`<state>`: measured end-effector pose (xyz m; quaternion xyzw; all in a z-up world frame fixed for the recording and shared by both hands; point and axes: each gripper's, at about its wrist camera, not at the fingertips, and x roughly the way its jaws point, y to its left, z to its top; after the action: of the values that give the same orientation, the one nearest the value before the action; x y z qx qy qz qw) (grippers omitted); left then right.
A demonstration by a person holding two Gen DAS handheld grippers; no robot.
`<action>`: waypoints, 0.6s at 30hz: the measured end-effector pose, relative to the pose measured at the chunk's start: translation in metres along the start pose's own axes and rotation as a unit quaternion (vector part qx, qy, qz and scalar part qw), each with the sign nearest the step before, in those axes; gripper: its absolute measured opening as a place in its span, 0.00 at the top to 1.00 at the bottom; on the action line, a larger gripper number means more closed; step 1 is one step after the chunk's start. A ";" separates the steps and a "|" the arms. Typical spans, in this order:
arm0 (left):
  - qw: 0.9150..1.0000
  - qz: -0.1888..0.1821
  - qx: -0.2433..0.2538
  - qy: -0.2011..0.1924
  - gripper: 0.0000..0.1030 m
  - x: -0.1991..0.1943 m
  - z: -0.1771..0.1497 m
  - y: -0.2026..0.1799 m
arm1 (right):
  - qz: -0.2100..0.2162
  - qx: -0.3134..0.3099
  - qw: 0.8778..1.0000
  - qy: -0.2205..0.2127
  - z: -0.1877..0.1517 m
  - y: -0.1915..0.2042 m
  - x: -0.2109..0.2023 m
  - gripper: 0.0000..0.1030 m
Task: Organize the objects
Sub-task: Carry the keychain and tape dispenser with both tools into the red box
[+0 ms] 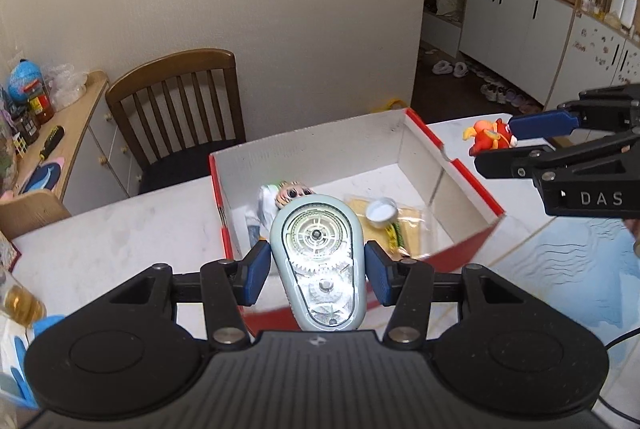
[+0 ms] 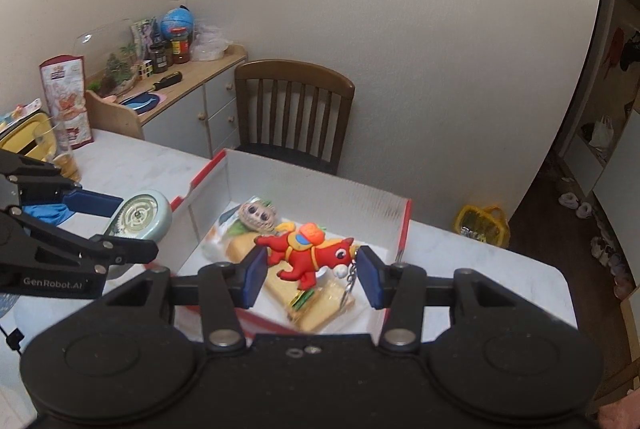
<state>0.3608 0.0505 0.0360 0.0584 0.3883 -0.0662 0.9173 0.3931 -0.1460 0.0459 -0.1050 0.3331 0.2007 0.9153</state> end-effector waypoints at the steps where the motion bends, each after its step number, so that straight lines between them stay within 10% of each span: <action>1: 1.000 0.003 0.007 -0.001 0.51 0.005 0.002 -0.001 | -0.002 0.000 1.000 0.001 0.002 -0.002 0.005 0.53; 18: 0.999 0.008 0.015 0.032 0.51 0.084 0.024 -0.007 | 0.003 -0.004 0.999 0.040 0.004 -0.025 0.080 0.53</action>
<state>0.4347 0.0332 -0.0084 0.0778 0.4161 -0.0629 0.9038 0.4620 -0.1433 -0.0014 -0.1159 0.3689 0.2003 0.9002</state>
